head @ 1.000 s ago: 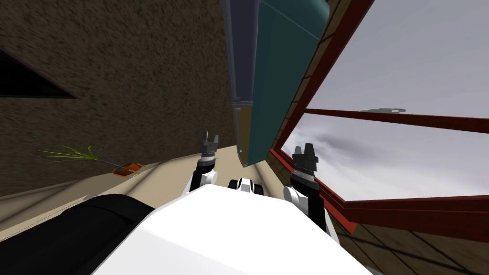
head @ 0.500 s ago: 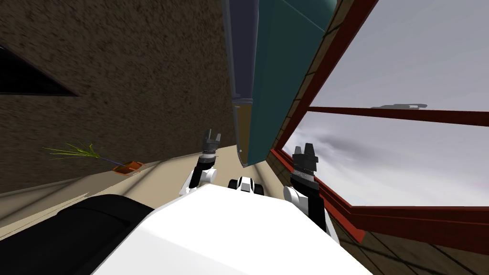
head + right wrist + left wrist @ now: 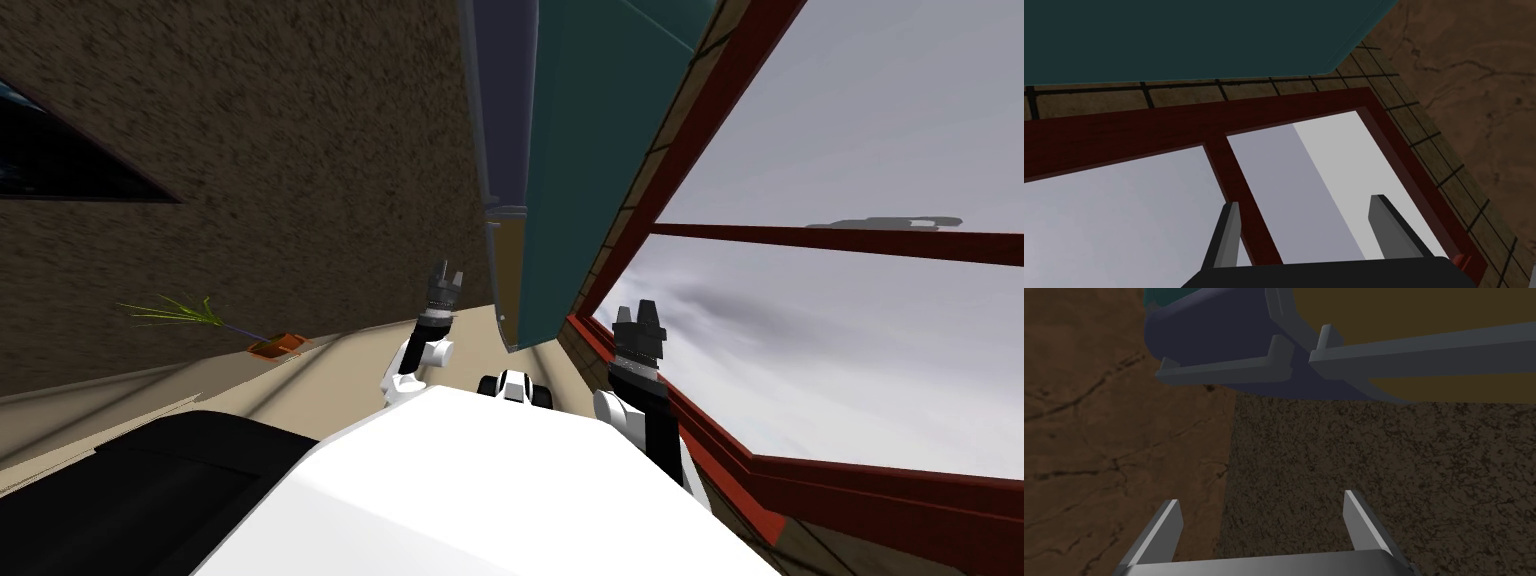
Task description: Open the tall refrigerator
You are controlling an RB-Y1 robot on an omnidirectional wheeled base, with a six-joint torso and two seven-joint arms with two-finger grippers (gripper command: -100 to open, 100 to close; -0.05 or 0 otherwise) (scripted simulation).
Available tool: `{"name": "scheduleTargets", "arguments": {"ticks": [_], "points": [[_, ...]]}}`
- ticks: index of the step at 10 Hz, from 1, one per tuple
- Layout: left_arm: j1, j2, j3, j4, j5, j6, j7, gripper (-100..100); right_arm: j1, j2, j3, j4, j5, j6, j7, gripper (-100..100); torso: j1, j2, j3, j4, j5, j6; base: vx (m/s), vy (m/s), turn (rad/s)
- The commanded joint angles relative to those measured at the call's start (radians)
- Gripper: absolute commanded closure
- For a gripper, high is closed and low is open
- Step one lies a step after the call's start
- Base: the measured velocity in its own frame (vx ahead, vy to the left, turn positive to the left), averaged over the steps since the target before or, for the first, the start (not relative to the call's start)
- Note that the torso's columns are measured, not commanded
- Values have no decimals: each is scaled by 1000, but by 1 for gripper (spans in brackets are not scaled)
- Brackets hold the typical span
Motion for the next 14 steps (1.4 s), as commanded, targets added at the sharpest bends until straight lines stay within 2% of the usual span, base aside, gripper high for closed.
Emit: {"name": "scheduleTargets", "arguments": {"ticks": [1, 3, 4, 6, 7, 9, 10, 11, 12, 14], "points": [[-56, 14, 20, 2, -4, 62, -19, -100, 0, 0, 0, 0, 0, 0, 0, 0, 0, 0, 0, 0, 0, 0, 51, -54, 23], [-124, 30, 46, 5, -10, 122, -42, -100, 0, 0, 0, 0, 0, 0, 0, 0, 2, 2, 1, 1, 0, 0, 40, -47, 66], [-130, 30, 46, 5, -10, 135, -42, -100, 0, 0, 0, 0, 0, 0, 0, 0, 0, 1, 1, 1, 0, 0, 34, -47, 25], [-201, 45, 74, 8, -16, 200, -67, -100, 0, 0, 0, 0, 0, 0, 0, 0, 0, 1, 1, 0, 0, 0, 45, -53, 58], [-209, 45, 74, 8, -16, 215, -67, -100, 0, 0, 0, 0, 0, 0, 0, 0, -1, 0, 0, 0, 0, 0, 52, -53, 34], [-275, 58, 104, 12, -22, 280, -93, -100, 0, 0, 0, 0, 0, 0, 0, 0, 0, 0, 0, 0, 0, 0, 59, -61, 75], [-293, 58, 104, 12, -22, 299, -93, -100, 0, 0, 0, 0, 0, 0, 0, 0, 0, 0, 0, 0, 0, 0, 48, -55, 21], [-334, 63, 120, 14, -25, 337, -107, -100, 0, 0, 0, 0, 0, 0, 0, 0, 0, 1, 1, 0, 0, 0, 40, -58, 44], [-337, 63, 120, 14, -25, 343, -107, -100, 0, 0, 0, 0, 0, 0, 0, 0, 0, 2, 1, 1, 0, 0, 27, -52, 33], [-410, 69, 152, 22, -32, 411, -135, -100, 0, 0, 0, 0, 0, 0, 0, 0, 0, 1, 1, 0, 0, 0, 48, -61, 75]]}}
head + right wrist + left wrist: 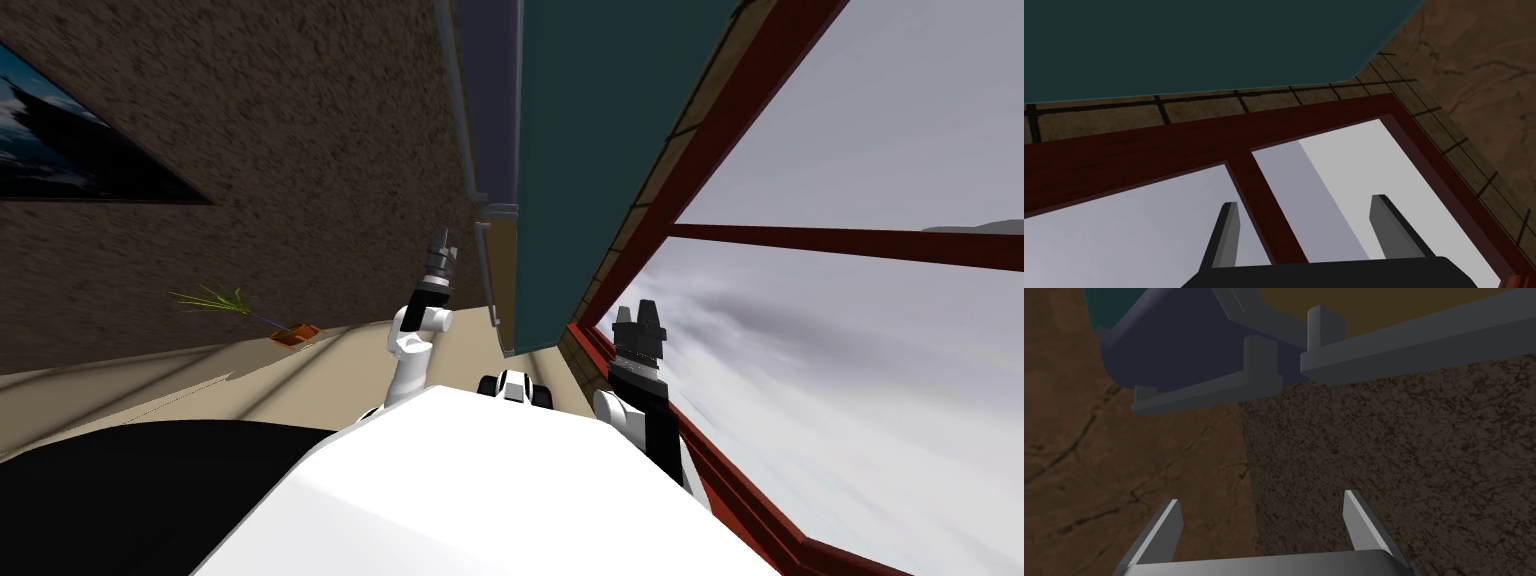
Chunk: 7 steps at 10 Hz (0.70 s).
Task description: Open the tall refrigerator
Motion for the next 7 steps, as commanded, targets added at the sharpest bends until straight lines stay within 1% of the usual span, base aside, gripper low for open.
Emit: {"name": "scheduleTargets", "arguments": {"ticks": [1, 2, 3, 4, 5, 6, 7], "points": [[-68, 5, 25, 7, -4, 73, -22, -100, 0, 0, 0, 0, 0, 0, 0, 0, -1, -2, -1, -1, 0, 0, 49, -61, 36], [-103, 7, 42, 12, -7, 105, -36, -100, 0, 0, 0, 0, 0, 0, 0, 0, 0, -1, -1, -1, 0, 0, 49, -54, 52], [-114, 7, 42, 12, -7, 119, -36, -100, 0, 0, 0, 0, 0, 0, 0, 0, 0, -1, -1, 0, 0, 0, 43, -48, 31], [-151, 8, 58, 17, -11, 153, -51, -100, 0, 0, 0, 0, 0, 0, 0, 0, 0, 0, 0, 0, 0, 0, 39, -54, 47], [-160, 8, 58, 17, -11, 166, -51, -100, 0, 0, 0, 0, 0, 0, 0, 0, 0, 0, 0, 0, 0, 0, 31, -43, 42], [-198, 9, 75, 24, -14, 204, -65, -100, 0, 0, 0, 0, 0, 0, 0, 0, 0, 0, 0, 0, 0, 0, 43, -63, 60], [-207, 9, 75, 24, -14, 213, -65, -100, 0, 0, 0, 0, 0, 0, 0, 0, -1, -1, 0, 0, 0, 0, 33, -52, 31]]}}
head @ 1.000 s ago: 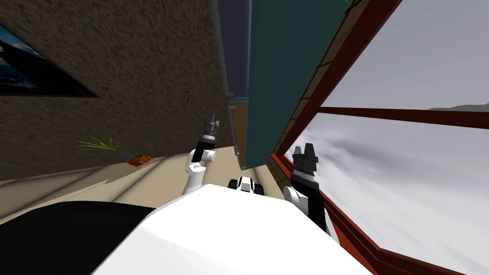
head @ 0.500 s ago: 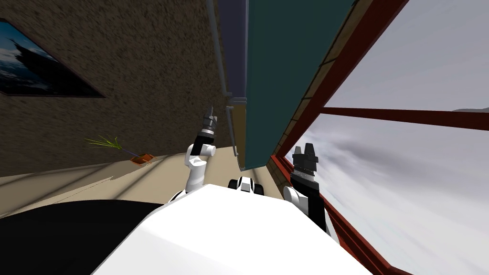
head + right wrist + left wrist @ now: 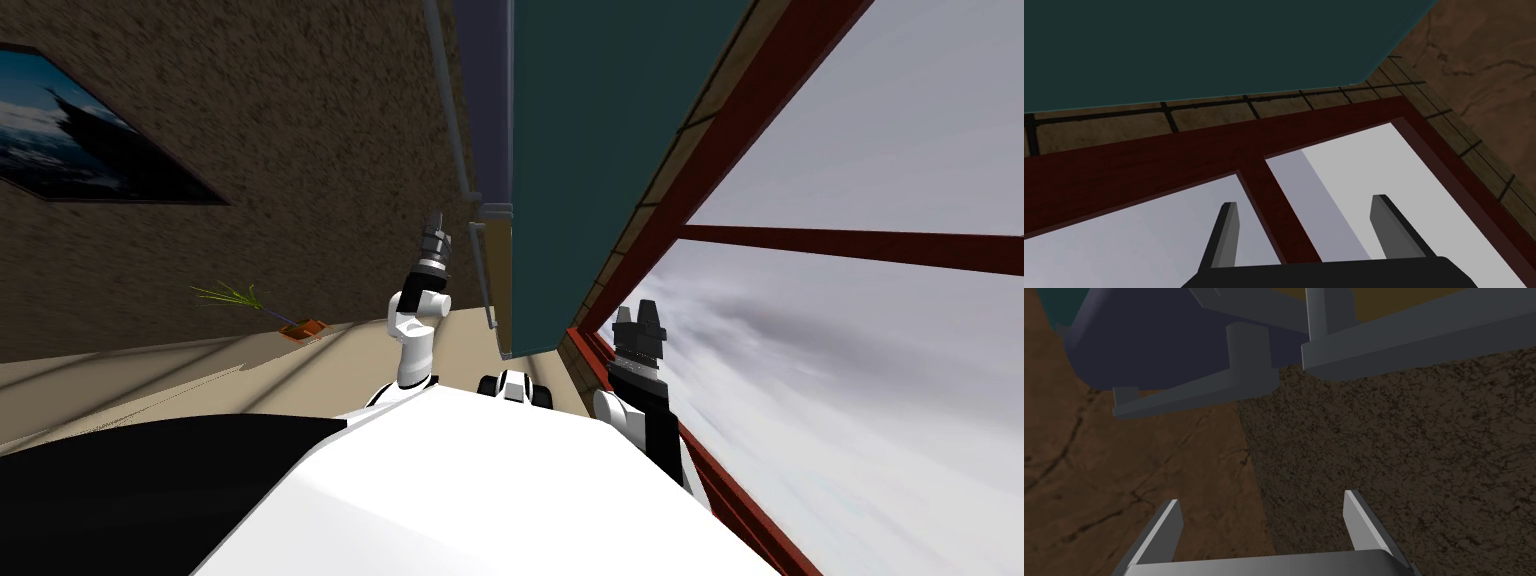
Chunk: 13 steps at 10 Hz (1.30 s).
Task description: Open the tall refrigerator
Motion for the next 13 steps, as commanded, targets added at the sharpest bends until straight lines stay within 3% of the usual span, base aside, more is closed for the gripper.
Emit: {"name": "scheduleTargets", "arguments": {"ticks": [1, 4, 5, 6, 7, 8, 12, 13], "points": [[-69, 3, 26, 12, -4, 68, -23, -100, 0, 0, 0, 0, 0, 0, 0, 0, 1, 0, 0, 0, 0, 0, 34, -57, 75], [-124, 3, 42, 19, -7, 126, -37, -100, 0, 0, 0, 0, 0, 0, 0, 0, 1, 0, 0, 0, 0, 0, 34, -50, 36], [-164, 3, 58, 27, -11, 160, -51, -100, 0, 0, 0, 0, 0, 0, 0, 0, 1, 0, 0, 0, 0, 0, 47, -50, 63], [-170, 3, 58, 27, -11, 172, -51, -100, 0, 0, 0, 0, 0, 0, 0, 0, 1, 0, 0, 0, 0, 0, 36, -46, 28], [-212, 1, 74, 35, -14, 209, -66, -100, 0, 0, 0, 0, 0, 0, 0, 0, 1, 0, 0, 0, 0, 0, 35, -55, 47], [-214, 1, 74, 35, -14, 217, -66, -100, 0, 0, 0, 0, 0, 0, 0, 0, 0, 0, 0, 0, 0, 0, 31, -49, 32], [-340, -12, 119, 59, -23, 336, -106, -100, 0, 0, 0, 0, 0, 0, 0, 0, 1, 0, 0, 0, 0, 0, 40, -65, 57], [-342, -12, 119, 59, -23, 345, -106, -100, 0, 0, 0, 0, 0, 0, 0, 0, 2, 1, 0, 0, 1, 0, 31, -41, 27]]}}
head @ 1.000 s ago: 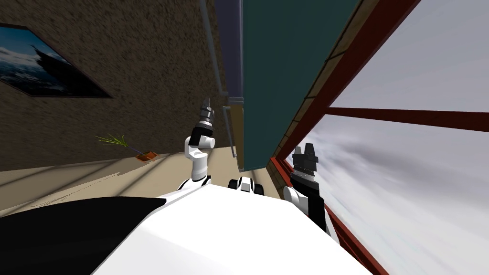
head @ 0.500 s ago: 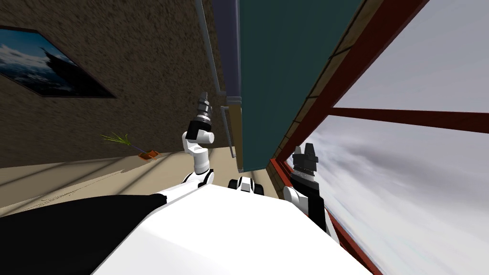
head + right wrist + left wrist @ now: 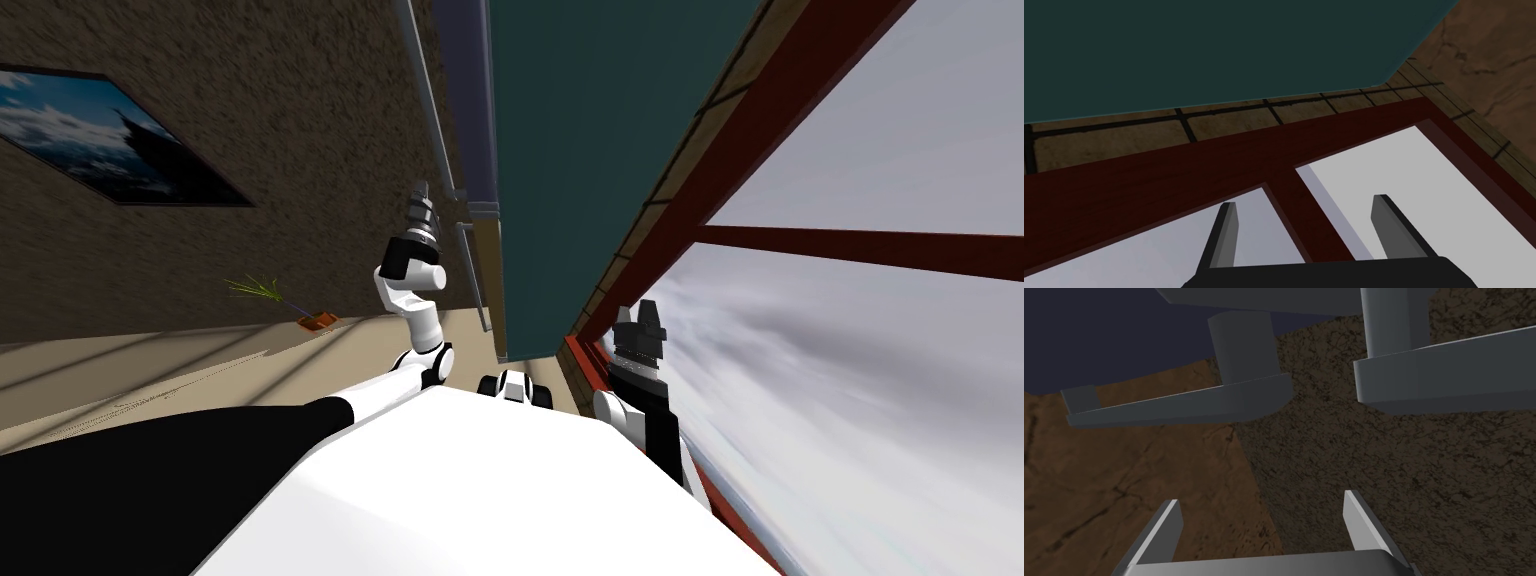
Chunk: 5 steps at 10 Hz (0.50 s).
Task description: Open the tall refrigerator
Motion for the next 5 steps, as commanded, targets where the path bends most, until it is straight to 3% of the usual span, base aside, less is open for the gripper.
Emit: {"name": "scheduleTargets", "arguments": {"ticks": [1, 5], "points": [[-65, -11, 20, 16, -7, 68, -20, -100, 0, 0, 0, 0, 0, 0, 0, 0, 0, 0, 0, 0, 0, 0, 28, -41, 39], [-168, -38, 58, 36, -14, 166, -54, -100, 0, 0, 0, 0, 0, 0, 0, 0, -2, 0, 0, 0, -1, 0, 37, -63, 54]]}}
